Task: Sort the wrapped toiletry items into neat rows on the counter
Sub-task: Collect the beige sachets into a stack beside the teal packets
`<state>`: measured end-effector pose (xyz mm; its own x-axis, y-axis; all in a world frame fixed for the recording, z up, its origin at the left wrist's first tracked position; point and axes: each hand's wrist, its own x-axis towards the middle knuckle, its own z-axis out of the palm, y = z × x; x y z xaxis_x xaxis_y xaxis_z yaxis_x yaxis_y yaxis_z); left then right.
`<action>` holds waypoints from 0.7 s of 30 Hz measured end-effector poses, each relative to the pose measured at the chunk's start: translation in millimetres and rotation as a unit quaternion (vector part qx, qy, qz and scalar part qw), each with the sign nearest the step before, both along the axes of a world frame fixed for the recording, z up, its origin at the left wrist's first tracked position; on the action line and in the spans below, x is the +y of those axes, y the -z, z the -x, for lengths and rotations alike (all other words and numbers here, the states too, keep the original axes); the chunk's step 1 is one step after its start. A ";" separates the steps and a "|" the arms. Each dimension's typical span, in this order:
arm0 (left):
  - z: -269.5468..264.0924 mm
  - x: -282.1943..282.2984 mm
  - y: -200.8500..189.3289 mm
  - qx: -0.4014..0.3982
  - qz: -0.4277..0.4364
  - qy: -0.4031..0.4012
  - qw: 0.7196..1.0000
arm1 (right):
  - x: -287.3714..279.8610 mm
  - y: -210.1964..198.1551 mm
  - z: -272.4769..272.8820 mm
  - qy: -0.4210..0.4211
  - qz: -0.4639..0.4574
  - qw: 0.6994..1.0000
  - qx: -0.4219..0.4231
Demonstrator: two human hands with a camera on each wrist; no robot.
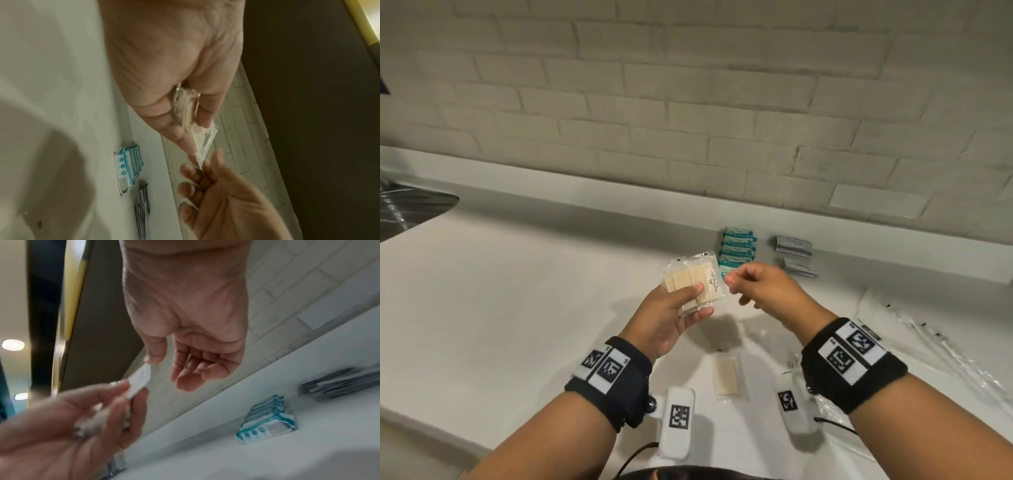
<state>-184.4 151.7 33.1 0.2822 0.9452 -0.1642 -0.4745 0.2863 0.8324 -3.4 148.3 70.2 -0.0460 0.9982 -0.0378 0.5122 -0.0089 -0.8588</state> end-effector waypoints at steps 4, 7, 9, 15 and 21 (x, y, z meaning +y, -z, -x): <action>-10.7 -1.6 -3.6 0.019 -0.023 0.038 0.999 | -5.3 -9.4 3.9 -0.004 -0.025 0.998 0.058; -15.2 -0.4 -6.3 0.029 -0.016 0.036 0.999 | -2.8 -7.8 -2.1 0.043 -0.072 0.994 0.063; -15.7 0.1 -9.7 0.040 0.010 0.031 0.999 | -2.4 -7.6 -8.2 0.056 -0.166 0.984 0.024; -14.3 -0.8 -11.3 0.045 -0.008 0.026 0.999 | -13.4 -4.0 -16.4 -0.071 -0.317 0.911 -0.255; -10.3 -1.6 -8.7 0.145 -0.103 -0.006 0.984 | -8.8 -17.8 -6.0 0.008 -0.116 0.992 -0.039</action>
<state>-174.1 150.1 41.9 0.2409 0.9697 -0.0400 -0.2101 0.0924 0.9733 2.6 139.6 88.0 -0.0357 0.9810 0.1909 0.5789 0.1760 -0.7962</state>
